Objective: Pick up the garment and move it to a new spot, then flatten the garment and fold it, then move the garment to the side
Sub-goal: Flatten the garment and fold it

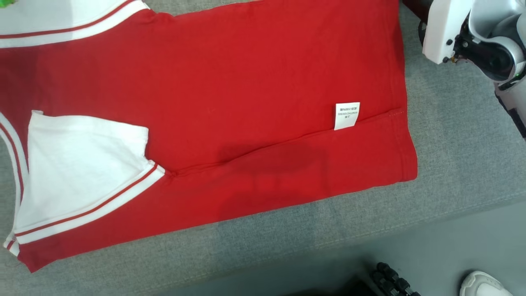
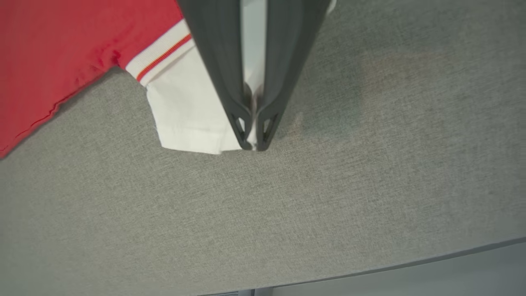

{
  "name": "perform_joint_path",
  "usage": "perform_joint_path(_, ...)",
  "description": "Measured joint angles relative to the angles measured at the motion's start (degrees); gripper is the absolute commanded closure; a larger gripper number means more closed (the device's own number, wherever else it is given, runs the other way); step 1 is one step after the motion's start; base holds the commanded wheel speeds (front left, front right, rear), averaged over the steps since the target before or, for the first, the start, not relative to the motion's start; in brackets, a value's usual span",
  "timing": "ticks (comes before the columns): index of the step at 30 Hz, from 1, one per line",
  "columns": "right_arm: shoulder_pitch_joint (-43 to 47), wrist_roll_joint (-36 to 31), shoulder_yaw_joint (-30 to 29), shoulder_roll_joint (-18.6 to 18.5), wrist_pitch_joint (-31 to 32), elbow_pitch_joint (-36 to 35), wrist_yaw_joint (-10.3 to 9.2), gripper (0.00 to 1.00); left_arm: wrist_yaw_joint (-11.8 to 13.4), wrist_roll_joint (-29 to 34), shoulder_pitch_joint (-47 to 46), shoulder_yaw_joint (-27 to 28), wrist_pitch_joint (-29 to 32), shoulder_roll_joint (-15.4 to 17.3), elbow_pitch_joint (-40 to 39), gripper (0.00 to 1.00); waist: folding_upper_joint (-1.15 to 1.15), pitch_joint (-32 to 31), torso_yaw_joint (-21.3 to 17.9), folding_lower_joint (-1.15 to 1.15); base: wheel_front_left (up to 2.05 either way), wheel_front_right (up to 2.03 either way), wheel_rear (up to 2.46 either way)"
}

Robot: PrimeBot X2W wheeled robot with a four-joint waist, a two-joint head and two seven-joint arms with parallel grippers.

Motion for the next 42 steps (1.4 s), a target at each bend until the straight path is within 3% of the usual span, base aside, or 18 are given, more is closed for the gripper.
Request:
perform_joint_path(13,3.0,-3.0,2.1,-1.6,-7.0,-1.5,0.59,1.0,0.0,-3.9,3.1,0.7,-4.3,-1.3,0.3,1.0,0.0,-6.0,3.4,0.0,0.0,0.0,0.0)
perform_joint_path(35,7.4,-2.1,3.6,-4.6,-9.4,-3.1,0.82,1.0,0.0,-7.7,6.8,-2.4,-6.6,1.2,-5.2,1.0,0.0,-9.0,5.3,0.0,0.0,0.0,0.0)
perform_joint_path(36,7.7,-2.1,3.4,-4.8,-9.4,-2.9,0.82,0.74,0.0,-7.7,6.9,-2.4,-6.6,1.4,-5.3,1.0,0.0,-9.0,5.3,0.0,0.0,0.0,0.0)
perform_joint_path(37,7.9,-2.0,3.4,-5.1,-9.3,-2.7,0.82,0.61,0.0,-7.9,7.1,-2.4,-6.5,1.6,-5.4,1.0,0.0,-9.0,5.3,0.0,0.0,0.0,0.0)
perform_joint_path(38,8.0,-2.0,3.4,-5.4,-9.2,-2.5,0.82,0.54,0.0,-8.1,7.1,-2.4,-6.4,1.8,-5.5,1.0,0.0,-9.0,5.3,0.0,0.0,0.0,0.0)
perform_joint_path(39,8.0,-1.9,3.1,-5.7,-9.0,-2.4,0.82,0.03,0.0,-8.3,7.1,-2.5,-6.1,1.9,-5.7,1.0,0.0,-8.9,5.3,0.0,0.0,0.0,0.0)
perform_joint_path(42,8.0,-1.6,2.4,-6.4,-9.0,-1.8,0.74,0.0,0.0,-8.7,7.1,-2.7,-6.0,2.0,-6.3,1.0,0.0,-8.5,5.4,0.0,0.0,0.0,0.0)
